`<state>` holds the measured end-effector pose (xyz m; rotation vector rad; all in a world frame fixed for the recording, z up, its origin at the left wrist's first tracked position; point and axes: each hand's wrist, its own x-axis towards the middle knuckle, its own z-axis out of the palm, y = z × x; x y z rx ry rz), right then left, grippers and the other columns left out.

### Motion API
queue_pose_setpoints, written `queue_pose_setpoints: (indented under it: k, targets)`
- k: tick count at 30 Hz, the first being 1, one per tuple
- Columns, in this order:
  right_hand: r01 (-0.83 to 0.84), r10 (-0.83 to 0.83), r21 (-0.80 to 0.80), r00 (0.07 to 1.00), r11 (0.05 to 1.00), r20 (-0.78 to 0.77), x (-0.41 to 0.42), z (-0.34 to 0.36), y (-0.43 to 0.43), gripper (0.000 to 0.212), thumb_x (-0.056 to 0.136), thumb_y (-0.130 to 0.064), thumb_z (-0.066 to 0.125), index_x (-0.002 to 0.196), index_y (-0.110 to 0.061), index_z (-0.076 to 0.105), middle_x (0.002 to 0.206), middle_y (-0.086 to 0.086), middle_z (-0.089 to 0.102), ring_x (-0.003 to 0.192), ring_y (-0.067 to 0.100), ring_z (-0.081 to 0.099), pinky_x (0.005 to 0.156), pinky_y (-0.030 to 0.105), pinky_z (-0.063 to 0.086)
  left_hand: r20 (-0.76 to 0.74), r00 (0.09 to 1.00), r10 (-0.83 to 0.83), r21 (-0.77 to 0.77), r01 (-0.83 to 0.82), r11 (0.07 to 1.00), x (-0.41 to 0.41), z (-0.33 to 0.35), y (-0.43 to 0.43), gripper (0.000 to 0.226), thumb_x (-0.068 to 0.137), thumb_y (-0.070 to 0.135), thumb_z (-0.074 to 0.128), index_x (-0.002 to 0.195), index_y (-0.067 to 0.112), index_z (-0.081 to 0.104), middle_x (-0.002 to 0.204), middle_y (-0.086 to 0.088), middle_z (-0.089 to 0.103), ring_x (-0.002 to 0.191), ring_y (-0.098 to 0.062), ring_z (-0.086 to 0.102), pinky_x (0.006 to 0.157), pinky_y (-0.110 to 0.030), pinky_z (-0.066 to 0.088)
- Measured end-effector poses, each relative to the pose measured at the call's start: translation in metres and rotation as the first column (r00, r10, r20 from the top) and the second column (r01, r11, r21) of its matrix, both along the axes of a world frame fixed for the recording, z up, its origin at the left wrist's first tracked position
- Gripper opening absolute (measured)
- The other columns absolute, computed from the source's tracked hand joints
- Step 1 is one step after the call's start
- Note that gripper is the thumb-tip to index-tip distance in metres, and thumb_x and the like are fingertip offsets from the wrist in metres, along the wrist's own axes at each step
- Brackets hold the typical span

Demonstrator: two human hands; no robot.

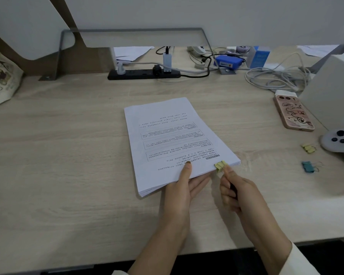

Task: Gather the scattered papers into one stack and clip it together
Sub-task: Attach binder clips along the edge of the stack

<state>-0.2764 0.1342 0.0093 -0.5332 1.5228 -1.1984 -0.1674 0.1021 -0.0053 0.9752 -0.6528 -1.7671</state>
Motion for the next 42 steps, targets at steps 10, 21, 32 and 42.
queue_pose_setpoints:
  k: [10,21,32,42]
  targets:
    - [0.121,-0.123,-0.046,0.992,0.992,-0.038,-0.003,-0.005,-0.001,0.045,0.095,-0.034,0.043,0.055,-0.016,0.035,0.048,-0.004,0.022,0.032,0.004,0.019,0.03,0.013,0.016,-0.003,1.0,0.017,0.018,-0.017,1.0,0.0,0.001,0.0,0.032,0.095,0.018,0.05,0.127,0.019,0.053,0.111,-0.003,0.072,0.091,-0.02,0.072,0.077,-0.025,0.058]
    - [0.131,-0.132,-0.06,0.991,0.99,-0.012,-0.007,-0.008,-0.002,0.045,0.095,-0.036,0.041,0.056,-0.016,0.034,0.049,-0.004,0.021,0.032,0.003,0.019,0.03,0.014,0.017,-0.003,1.0,0.001,0.047,-0.001,0.999,-0.001,0.001,0.0,0.022,0.094,0.019,0.05,0.115,0.024,0.057,0.106,0.0,0.073,0.088,-0.019,0.073,0.087,-0.029,0.056]
    - [0.062,-0.061,0.02,0.998,0.998,-0.021,-0.017,-0.004,-0.003,0.049,0.092,-0.049,0.04,0.06,-0.013,0.048,0.04,-0.002,0.035,0.027,0.008,0.027,0.031,0.012,0.022,-0.033,0.999,0.015,0.055,-0.013,0.998,0.0,0.0,0.0,0.015,0.094,0.018,0.051,0.104,0.025,0.06,0.098,0.001,0.075,0.087,-0.019,0.073,0.08,-0.026,0.058]
    - [0.492,-0.201,-0.061,0.237,0.868,-0.95,-0.153,-0.02,0.01,0.045,0.086,-0.05,0.045,0.106,-0.01,0.043,0.11,0.028,0.054,0.095,0.046,0.055,0.078,0.052,0.046,-0.059,0.998,0.036,0.047,-0.033,0.998,0.001,-0.002,-0.001,0.02,0.094,0.015,0.052,0.109,0.025,0.06,0.105,-0.001,0.074,0.091,-0.023,0.072,0.084,-0.035,0.057]
